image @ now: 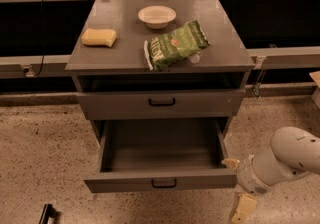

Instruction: Close middle drawer

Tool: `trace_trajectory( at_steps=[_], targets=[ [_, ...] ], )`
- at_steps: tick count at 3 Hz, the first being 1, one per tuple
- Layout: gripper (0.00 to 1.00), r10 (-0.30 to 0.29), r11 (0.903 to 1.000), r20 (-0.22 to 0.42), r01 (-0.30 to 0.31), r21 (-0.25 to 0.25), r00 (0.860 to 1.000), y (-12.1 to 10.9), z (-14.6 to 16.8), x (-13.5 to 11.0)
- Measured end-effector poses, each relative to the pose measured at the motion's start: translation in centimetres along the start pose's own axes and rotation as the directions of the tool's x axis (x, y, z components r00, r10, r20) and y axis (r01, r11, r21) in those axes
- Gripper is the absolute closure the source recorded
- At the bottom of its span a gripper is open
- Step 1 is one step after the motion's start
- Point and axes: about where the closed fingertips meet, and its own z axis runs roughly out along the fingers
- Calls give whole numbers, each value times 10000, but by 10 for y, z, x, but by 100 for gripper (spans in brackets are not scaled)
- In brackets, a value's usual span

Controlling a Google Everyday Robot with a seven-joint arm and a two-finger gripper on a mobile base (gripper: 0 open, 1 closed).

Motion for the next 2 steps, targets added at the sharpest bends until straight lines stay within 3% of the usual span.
trace_trajectory(
  at_steps=[1,2],
  targets=[
    [15,-336,9988,212,343,-349,9992,4,29,7],
    [37,-532,9972,762,570,-487,9957,12,80,17]
  ],
)
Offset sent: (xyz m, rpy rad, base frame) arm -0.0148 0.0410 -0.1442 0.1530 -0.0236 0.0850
